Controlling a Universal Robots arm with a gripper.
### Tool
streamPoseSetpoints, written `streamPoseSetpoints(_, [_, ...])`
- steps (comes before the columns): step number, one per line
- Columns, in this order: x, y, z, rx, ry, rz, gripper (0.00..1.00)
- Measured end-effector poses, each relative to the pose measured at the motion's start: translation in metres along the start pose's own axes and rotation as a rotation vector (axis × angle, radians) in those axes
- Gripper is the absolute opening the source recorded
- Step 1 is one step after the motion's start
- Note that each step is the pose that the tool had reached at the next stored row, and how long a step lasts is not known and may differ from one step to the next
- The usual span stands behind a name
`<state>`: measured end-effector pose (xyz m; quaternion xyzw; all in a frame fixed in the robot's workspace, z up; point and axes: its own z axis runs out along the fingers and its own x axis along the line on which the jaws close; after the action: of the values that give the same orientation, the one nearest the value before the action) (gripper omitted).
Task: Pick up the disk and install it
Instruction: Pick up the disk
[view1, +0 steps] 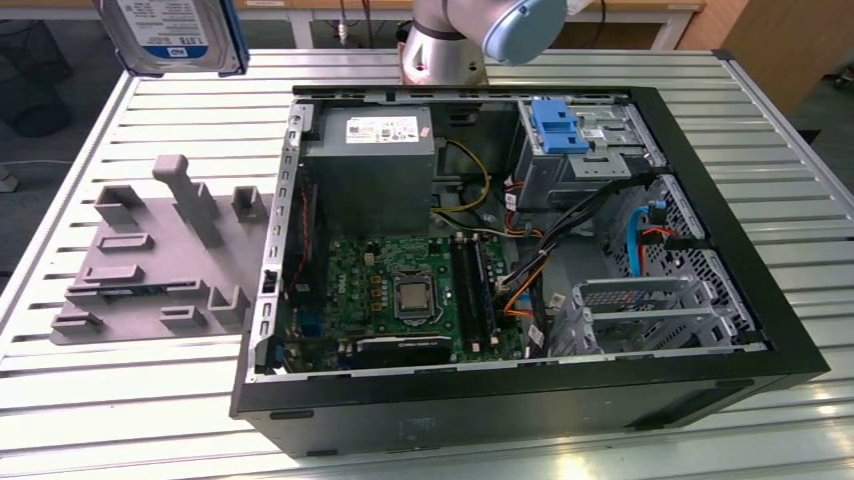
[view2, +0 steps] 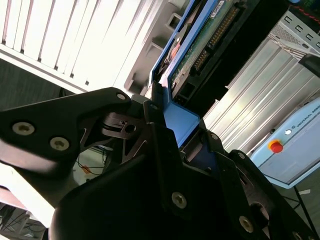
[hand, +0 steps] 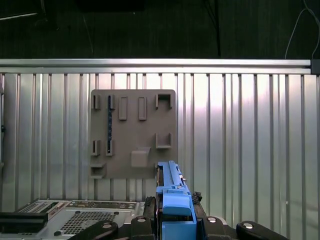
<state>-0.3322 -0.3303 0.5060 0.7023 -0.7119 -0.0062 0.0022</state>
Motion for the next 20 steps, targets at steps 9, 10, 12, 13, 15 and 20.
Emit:
streamPoseSetpoints(9, [-0.0002,-0.0126,-0.0002,-0.0001,0.0000,0.000,0.37])
streamPoseSetpoints(10, [-0.0002,-0.0139,-0.0002,-0.0001,0.0000,0.000,0.37])
streamPoseSetpoints(12, [-0.0002,-0.0166,-0.0002,-0.0001,0.0000,0.000,0.37])
streamPoseSetpoints(13, [-0.0002,-0.0180,-0.0002,0.0000,0.0000,0.000,0.37])
streamPoseSetpoints(15, [-0.0003,-0.0206,-0.0002,0.0000,-0.0001,0.000,0.37])
streamPoseSetpoints(20, [-0.0004,-0.0267,-0.0003,-0.0001,0.0000,0.000,0.37])
